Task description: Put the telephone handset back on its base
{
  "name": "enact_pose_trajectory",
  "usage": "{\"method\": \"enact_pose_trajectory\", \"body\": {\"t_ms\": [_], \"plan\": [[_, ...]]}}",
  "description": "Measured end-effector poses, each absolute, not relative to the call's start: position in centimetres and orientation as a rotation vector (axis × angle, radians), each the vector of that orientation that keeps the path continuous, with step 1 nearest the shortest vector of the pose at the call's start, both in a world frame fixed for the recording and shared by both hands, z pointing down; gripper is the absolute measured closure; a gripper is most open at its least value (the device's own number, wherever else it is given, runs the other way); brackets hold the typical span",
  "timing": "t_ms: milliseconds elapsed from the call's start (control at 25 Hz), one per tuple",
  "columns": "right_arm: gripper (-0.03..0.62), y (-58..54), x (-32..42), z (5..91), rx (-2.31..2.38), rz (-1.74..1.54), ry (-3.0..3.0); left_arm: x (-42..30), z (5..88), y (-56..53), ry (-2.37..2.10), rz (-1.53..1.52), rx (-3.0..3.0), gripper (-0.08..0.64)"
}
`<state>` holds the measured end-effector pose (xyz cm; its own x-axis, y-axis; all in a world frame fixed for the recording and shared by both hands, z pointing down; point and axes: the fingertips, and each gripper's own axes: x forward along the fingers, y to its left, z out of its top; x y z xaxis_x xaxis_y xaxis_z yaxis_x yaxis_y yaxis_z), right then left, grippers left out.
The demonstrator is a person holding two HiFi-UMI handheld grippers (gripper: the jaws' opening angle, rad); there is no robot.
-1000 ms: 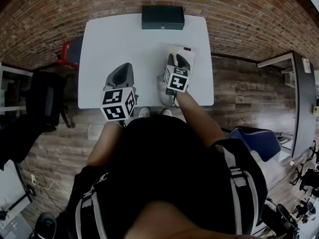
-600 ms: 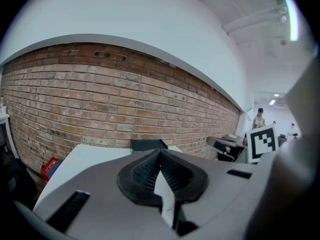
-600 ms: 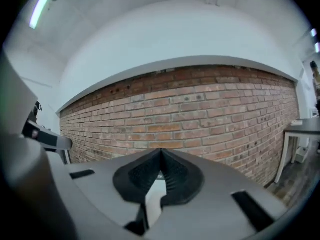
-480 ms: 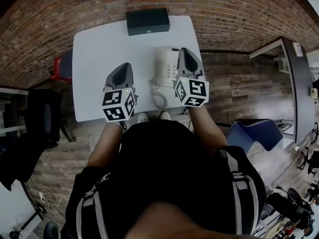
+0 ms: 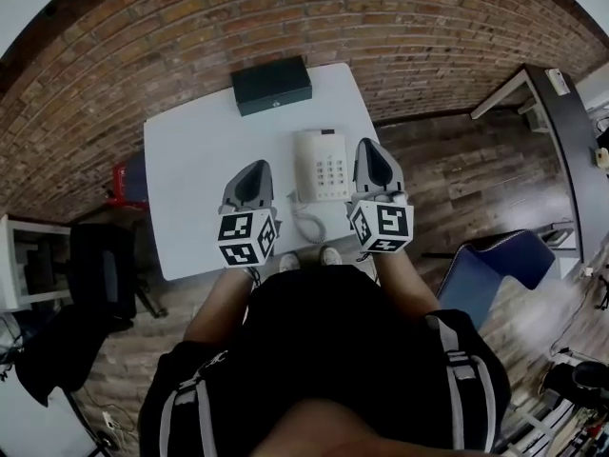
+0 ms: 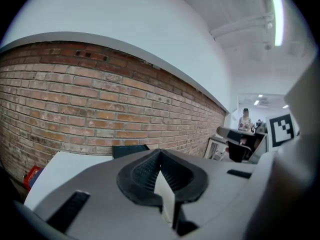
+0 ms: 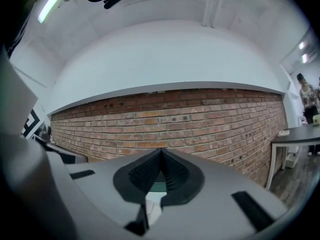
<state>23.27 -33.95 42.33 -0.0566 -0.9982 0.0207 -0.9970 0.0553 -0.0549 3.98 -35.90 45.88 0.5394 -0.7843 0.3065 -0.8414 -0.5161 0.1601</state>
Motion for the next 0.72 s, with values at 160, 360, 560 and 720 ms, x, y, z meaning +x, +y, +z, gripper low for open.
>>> {"method": "enact_pose_trajectory", "body": {"t_ms": [160,360,560,720], "plan": [[0.594,-33.6,23.6,42.4,-2.150,-0.081,2.261,4.6,44.9,-36.2,-1.362,0.231,2.513,0.558],[0.594,-33.5,24.0,42.3,-2.137,-0.082,2.265,5.7,44.5,-36.2,-1.346,0.239,2.537,0.558],[0.594,-33.9,23.9,42.2,-2.111,-0.088,2.272,5.9,44.6,-36.2,-1.344,0.257,2.537,0.558],[0.594,-33.8,24.1,42.1,-2.092,-0.095,2.271,6.1,44.6,-35.9,-1.350,0.262,2.535,0.558]]}}
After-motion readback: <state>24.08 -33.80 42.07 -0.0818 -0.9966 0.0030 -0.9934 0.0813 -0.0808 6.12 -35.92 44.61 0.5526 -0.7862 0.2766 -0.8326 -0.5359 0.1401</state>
